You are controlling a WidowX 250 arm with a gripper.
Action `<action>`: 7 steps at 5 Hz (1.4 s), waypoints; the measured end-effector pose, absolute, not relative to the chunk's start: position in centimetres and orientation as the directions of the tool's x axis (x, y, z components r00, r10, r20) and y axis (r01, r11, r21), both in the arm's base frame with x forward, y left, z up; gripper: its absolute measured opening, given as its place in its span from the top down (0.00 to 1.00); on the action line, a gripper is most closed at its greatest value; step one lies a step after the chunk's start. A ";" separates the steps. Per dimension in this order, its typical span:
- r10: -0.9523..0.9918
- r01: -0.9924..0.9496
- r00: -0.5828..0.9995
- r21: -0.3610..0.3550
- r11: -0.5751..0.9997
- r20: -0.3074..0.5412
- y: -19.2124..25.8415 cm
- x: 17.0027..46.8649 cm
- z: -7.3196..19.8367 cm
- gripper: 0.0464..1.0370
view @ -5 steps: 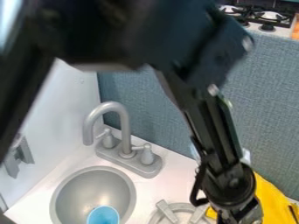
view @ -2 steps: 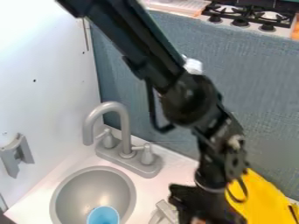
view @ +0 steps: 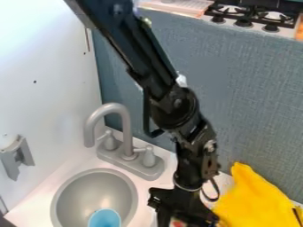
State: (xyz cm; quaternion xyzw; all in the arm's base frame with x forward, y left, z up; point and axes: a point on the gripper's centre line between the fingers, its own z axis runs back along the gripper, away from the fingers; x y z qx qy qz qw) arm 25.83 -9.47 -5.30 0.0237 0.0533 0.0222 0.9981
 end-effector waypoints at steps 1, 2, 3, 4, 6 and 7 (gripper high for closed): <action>0.017 -0.013 0.995 0.032 0.999 -0.103 -9.6 26.5 -6.7 0.45; 0.006 -0.005 0.995 0.009 1.000 -0.099 -10.2 27.2 -7.8 0.45; 0.017 -0.018 0.997 -0.016 1.000 -0.081 -10.7 27.8 -8.5 0.45; 0.021 -0.021 0.997 -0.002 1.000 -0.075 -10.5 27.9 -8.5 0.40; 0.033 -0.032 0.997 0.010 0.999 -0.071 -10.0 27.3 -8.9 0.03; 0.070 -0.073 0.994 -0.028 0.997 -0.084 -9.6 26.9 -8.7 0.04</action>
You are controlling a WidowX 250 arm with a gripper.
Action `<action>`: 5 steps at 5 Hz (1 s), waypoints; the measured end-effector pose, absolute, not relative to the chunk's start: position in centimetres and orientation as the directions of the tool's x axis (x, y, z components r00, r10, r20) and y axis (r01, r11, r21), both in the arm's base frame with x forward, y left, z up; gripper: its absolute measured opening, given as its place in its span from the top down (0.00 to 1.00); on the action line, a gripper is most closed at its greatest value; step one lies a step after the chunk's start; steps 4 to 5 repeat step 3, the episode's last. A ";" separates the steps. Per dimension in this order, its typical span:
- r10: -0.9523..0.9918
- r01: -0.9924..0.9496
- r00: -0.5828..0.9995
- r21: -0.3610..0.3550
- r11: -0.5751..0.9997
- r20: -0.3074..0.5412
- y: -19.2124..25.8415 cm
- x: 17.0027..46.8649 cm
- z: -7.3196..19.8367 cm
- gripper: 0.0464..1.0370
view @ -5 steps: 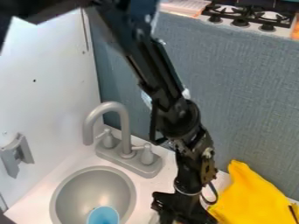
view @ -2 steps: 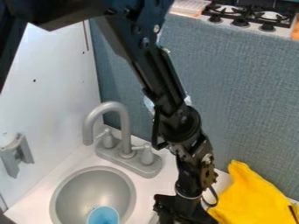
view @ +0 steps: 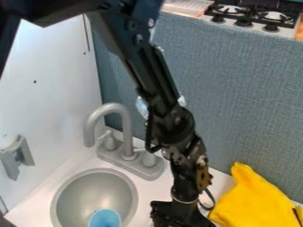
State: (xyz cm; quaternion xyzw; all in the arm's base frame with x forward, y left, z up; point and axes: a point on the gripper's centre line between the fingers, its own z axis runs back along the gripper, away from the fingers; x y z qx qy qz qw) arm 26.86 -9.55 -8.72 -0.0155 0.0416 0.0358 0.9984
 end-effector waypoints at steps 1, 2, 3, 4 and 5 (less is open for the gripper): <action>0.085 -0.086 0.996 -0.086 0.993 -0.010 -9.9 26.5 -4.6 0.04; 0.011 -0.008 0.999 -0.092 0.996 0.032 -12.3 24.6 -0.4 0.04; -0.078 0.079 0.997 -0.043 0.996 0.015 -14.5 22.3 1.4 0.04; -0.078 0.079 0.997 -0.043 0.996 0.015 -14.5 22.3 1.4 0.04; -0.078 0.079 0.997 -0.043 0.996 0.015 -14.5 22.3 1.4 0.04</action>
